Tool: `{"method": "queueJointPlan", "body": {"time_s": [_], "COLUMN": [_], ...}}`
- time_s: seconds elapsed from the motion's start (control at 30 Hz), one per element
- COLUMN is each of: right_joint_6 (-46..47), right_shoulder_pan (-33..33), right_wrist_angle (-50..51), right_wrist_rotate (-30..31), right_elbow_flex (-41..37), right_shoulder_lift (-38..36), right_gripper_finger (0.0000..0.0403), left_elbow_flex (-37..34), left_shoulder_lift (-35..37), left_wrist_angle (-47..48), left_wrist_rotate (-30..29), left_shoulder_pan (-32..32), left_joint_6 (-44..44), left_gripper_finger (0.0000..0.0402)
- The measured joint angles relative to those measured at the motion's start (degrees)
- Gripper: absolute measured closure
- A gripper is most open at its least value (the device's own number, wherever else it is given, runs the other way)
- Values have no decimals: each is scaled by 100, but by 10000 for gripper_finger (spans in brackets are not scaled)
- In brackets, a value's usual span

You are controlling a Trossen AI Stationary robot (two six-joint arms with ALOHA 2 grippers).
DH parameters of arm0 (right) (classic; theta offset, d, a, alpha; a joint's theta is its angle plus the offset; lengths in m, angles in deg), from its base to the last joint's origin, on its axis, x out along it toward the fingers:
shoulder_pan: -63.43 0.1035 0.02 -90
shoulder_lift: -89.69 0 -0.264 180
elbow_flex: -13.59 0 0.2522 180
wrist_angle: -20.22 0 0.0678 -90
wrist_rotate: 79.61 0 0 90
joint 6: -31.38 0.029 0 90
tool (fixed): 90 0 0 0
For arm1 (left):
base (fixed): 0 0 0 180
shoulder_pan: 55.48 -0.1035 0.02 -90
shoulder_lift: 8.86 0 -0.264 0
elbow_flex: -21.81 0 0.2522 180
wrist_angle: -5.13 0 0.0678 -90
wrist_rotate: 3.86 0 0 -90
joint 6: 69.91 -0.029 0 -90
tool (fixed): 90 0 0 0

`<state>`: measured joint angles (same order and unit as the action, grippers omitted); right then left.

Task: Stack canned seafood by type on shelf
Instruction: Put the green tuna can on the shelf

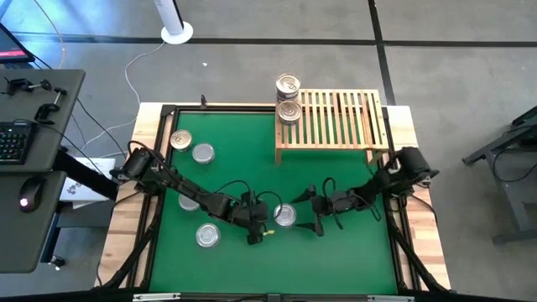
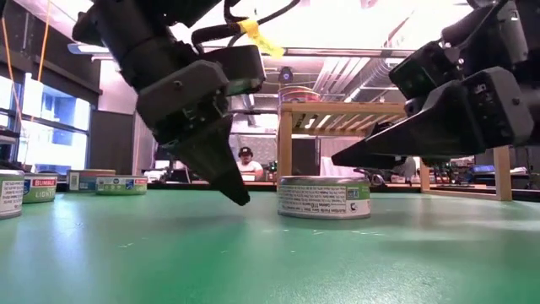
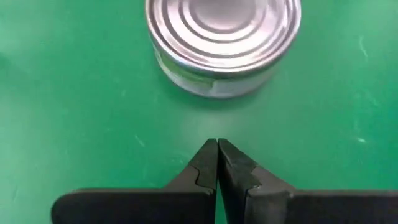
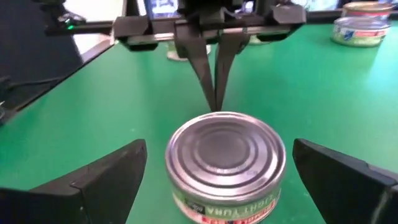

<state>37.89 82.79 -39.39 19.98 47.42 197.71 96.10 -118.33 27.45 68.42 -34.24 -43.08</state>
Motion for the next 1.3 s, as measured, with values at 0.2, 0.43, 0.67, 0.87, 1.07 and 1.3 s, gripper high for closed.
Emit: {"method": "queueJointPlan", "body": {"time_s": [0.2, 0.43, 0.67, 0.87, 1.07, 1.3], "right_joint_6": [-21, 93, 475, 481, 370, 355], "right_shoulder_pan": [123, 133, 245, 380, 295, 242], "right_wrist_angle": [-393, -335, -241, -43, 2, -190], "right_wrist_rotate": [363, 397, 894, 1210, 1188, 1281], "right_elbow_flex": [244, 257, -338, -170, 151, 377], "right_shoulder_lift": [615, 661, 361, 478, 795, 1107], "right_gripper_finger": [4, 4, 4, 4, 4, 3], "left_elbow_flex": [0, 2, 3, 4, 2, -16], "left_shoulder_lift": [-37, -169, -169, -176, -549, -766], "left_wrist_angle": [-423, -695, -756, -903, -1443, -2026], "left_wrist_rotate": [-35, -21, -24, -43, -37, -35], "left_shoulder_pan": [0, -31, -41, -148, -303, -385], "left_joint_6": [-54, -186, -190, -276, -488, -737], "left_gripper_finger": [402, 402, 402, 402, 402, 402]}}
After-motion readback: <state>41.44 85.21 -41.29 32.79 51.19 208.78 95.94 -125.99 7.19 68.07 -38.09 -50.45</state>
